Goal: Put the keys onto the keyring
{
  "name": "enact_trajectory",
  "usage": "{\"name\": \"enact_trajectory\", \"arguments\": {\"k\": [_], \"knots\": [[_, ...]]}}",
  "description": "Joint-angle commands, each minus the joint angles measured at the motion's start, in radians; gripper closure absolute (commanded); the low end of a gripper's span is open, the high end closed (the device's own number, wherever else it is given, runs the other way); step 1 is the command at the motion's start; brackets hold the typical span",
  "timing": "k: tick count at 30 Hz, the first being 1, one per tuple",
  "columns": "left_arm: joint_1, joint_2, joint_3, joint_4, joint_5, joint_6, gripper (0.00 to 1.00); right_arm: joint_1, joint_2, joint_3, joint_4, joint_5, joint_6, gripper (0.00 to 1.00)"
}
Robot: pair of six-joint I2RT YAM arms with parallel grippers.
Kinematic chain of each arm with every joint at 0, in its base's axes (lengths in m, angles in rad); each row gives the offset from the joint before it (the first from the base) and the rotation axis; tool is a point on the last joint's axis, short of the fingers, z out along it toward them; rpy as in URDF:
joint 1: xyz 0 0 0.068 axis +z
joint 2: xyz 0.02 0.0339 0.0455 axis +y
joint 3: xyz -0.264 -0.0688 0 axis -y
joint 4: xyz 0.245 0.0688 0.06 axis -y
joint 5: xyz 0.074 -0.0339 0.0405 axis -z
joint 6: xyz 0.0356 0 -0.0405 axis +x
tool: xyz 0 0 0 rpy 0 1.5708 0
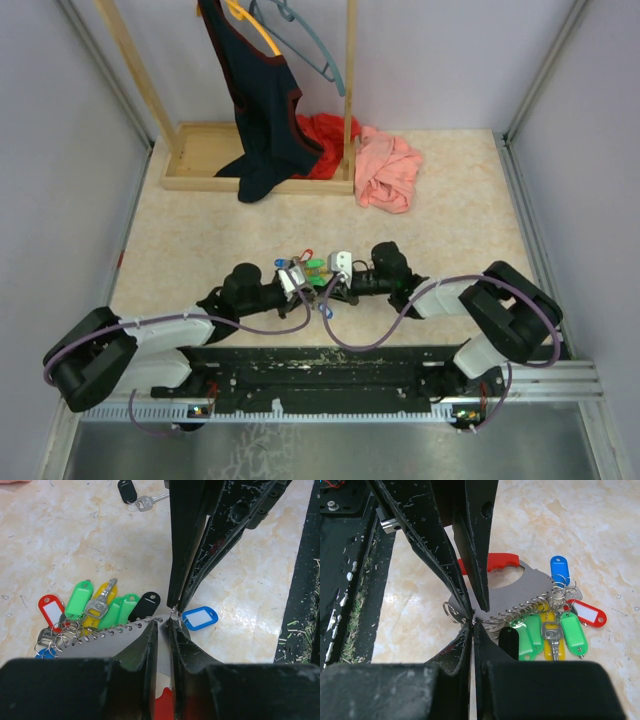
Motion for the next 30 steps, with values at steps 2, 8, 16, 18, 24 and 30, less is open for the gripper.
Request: {"name": "enact_trajectory", "arguments": {"k": [2,8,16,18,24,30], "knots": [[-0.002,-0.007,-0.017,0.084,-0.009,-0.026,0.80,-0.013,0.013,-0.026,0.185,-0.026,0.060,1.00],[0.002,0.002,-0.024,0.116,0.021,-0.029,0.80,-0.013,0.033,-0.042,0.238,-0.042,0.071,1.00],[0.006,0.030,-0.016,0.115,0.045,-0.025,0.79,-0.020,0.047,-0.047,0.274,-0.046,0.083,1.00],[0.008,0.035,-0.014,0.110,0.039,-0.026,0.79,-0.028,0.046,-0.054,0.292,-0.049,0.091,1.00],[0.027,0.035,-0.020,0.116,0.055,-0.037,0.77,-0.038,0.041,-0.062,0.298,-0.063,0.092,1.00],[0.051,0.045,-0.022,0.136,0.116,-0.053,0.77,-0.042,0.044,-0.060,0.304,-0.089,0.097,1.00]]}}
